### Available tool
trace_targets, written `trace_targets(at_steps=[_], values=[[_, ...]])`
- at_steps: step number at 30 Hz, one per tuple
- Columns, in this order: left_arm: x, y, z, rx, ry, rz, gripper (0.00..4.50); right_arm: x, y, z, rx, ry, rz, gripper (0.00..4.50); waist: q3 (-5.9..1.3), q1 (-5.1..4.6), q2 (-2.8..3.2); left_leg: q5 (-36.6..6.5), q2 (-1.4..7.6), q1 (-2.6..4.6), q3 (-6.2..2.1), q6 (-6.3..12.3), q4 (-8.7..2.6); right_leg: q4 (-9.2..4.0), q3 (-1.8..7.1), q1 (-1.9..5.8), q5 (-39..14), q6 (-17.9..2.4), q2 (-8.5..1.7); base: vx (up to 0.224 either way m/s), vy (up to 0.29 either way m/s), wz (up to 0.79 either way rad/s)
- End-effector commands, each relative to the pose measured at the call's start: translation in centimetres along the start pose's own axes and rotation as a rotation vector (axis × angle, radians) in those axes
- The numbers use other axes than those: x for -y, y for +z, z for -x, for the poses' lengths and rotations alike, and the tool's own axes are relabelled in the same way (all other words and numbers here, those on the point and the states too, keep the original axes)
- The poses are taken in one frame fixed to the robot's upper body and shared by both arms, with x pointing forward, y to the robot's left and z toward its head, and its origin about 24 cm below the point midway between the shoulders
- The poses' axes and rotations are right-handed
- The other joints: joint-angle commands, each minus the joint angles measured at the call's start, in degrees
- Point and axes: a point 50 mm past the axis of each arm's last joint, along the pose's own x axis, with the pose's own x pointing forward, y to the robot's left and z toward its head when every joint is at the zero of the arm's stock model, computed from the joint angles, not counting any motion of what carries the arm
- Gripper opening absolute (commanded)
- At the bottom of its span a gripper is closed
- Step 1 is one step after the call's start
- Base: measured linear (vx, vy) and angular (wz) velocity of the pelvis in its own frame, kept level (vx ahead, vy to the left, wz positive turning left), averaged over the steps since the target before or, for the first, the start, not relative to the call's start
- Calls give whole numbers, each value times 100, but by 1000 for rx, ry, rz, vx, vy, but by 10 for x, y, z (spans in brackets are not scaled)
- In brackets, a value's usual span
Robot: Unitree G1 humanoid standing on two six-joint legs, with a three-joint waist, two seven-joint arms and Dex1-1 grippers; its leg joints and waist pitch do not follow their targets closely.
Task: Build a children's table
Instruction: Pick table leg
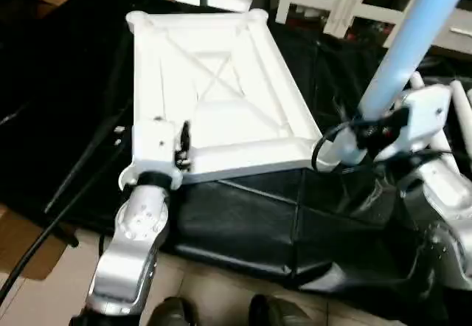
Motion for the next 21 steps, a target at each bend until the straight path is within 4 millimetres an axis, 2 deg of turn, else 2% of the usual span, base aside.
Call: trace_targets(at_steps=[1, 2, 3, 4, 5, 6, 7, 8, 9, 10, 11, 12, 13, 14, 15, 16, 17, 18, 19, 20, 21], values=[[6, 0, -3, -8, -31, 3, 251, 2, 5, 3, 17, 4, -5, 183, -586, -91, 153, 275, 1028, 397, -563, 1339, -622, -26, -30, 119, -241, -1139, -224, 16, -78, 4], [5, -1, -5, -5, -26, 3, 251, 1, 4, 4, 21, 11, -7, 183, -574, -64, 165, 267, 982, 355, -441, 2084, -558, 20, 7, 68, -332, -1551, -351, 16, -78, 4], [4, -3, -5, -11, -18, -10, 251, 2, 4, 5, 24, 4, -9, 183, -571, -48, 167, 103, 759, 308, -292, 2170, -440, -90, 19, 70, -244, -1850, -371, 14, -121, 7], [4, -3, -6, -14, -15, -14, 251, 2, 4, 5, 24, 0, -27, 183, -563, -50, 59, -169, 339, 191, -51, 2129, -238, -330, 46, 131, -248, -2130, -340, 10, -113, 8], [4, -3, -7, -19, -5, -4, 251, 2, 5, 6, 25, 12, -43, 183, -606, 76, -108, -878, -415, -139, 146, 1723, 378, -682, 302, 556, -873, -2316, -460, 10, -113, 8], [5, -3, -7, -19, -5, 0, 251, 2, 6, 6, 25, 26, -37, 183, -564, 165, -62, -638, -403, -308, 18, 1350, 510, -805, 307, 686, -1483, -1999, -580, 0, -108, 2], [6, -3, -8, -16, -14, -2, 251, 2, 5, 7, 19, 33, -25, 183, -552, 156, -45, -453, -376, -370, -35, 1257, 433, -793, 260, 689, -1521, -1702, -511, -9, -112, -3], [7, -3, -8, -14, -22, -7, 251, 2, 5, 7, 10, 39, -14, 183, -557, 102, 131, 12, -188, -358, -162, 1315, 97, -817, -45, 631, -1540, -856, -271, -9, -112, -3], [7, -3, -8, -14, -23, -9, 251, 2, 4, 7, 8, 39, -12, 183, -591, 78, 282, 343, 175, -125, -410, 1459, -116, -771, -255, 453, -1458, -444, -63, -11, -115, -5], [7, -4, -8, -18, -20, -8, 251, 1, 5, 7, 1, 49, -19, 183, -759, -144, 407, 1605, 1627, 552, -1289, 2338, -426, 507, -190, -170, -1583, 187, -225, -5, -152, -4], [6, -4, -8, -19, -20, -6, 251, 1, 5, 7, 0, 54, -25, 183, -728, -115, 383, 2065, 1547, 582, -1257, 2580, -387, 730, -43, -368, -1448, 24, -283, -5, -152, -4], [6, -4, -8, -19, -19, -5, 251, 0, 5, 7, -1, 57, -29, 183, -731, -101, 366, 2781, 1309, 586, -1182, 3034, -272, 821, 222, -521, -1058, -368, -384, -17, -158, -1], [6, -5, -8, -20, -16, -6, 251, -1, 6, 7, -1, 71, -38, 183, -685, -80, 307, 2768, 1115, 463, -1054, 3117, -256, 701, 301, -446, -873, -558, -387, -61, -166, -4], [6, -5, -8, -19, -14, -9, 251, -3, 7, 6, -10, 101, -53, 183, -711, -89, 99, 2120, 532, 223, -734, 3013, -130, 355, 329, -93, -68, -1284, -353, -61, -166, -4], [6, -5, -8, -19, -13, -10, 251, -3, 7, 6, -10, 103, -54, 183, -739, -10, 17, 1654, -4, -18, -398, 2805, 160, 30, 310, 160, 424, -2037, -346, -84, -208, -8], [6, -5, -8, -17, -7, -18, 251, -3, 7, 6, -11, 114, -60, 183, -704, 190, -237, -488, -623, -448, -24, 1914, 964, -395, 507, 592, 182, -2504, -542, -84, -232, -2], [6, -5, -7, -16, -6, -19, 251, -3, 7, 6, -13, 118, -61, 183, -554, 204, -162, -808, -550, -485, -75, 1013, 1076, -432, 461, 571, -570, -2265, -614, -84, -232, -2], [6, -5, -7, -16, -5, -20, 251, -2, 7, 6, -15, 121, -61, 183, -486, 171, -83, -942, -518, -380, -143, 648, 949, -564, 431, 594, -1447, -1710, -729, -86, -208, 2], [6, -4, -7, -15, -4, -20, 251, -2, 6, 6, -16, 121, -59, 183, -428, 138, -35, -978, -471, -281, -171, 682, 814, -708, 394, 561, -2023, -1359, -758, -102, -166, -1], [5, -5, -6, -17, 0, -22, 251, -1, 6, 6, -20, 121, -56, 183, -400, 49, 47, -813, -312, -196, -251, 913, 417, -918, 217, 654, -2916, -484, -677, -102, -166, -1], [5, -5, -6, -17, 0, -22, 251, -1, 6, 6, -20, 121, -56, 183, -461, -25, 346, -836, 498, 293, -711, 1113, -157, -950, -164, 449, -2630, 319, -337, -117, -129, -4]])
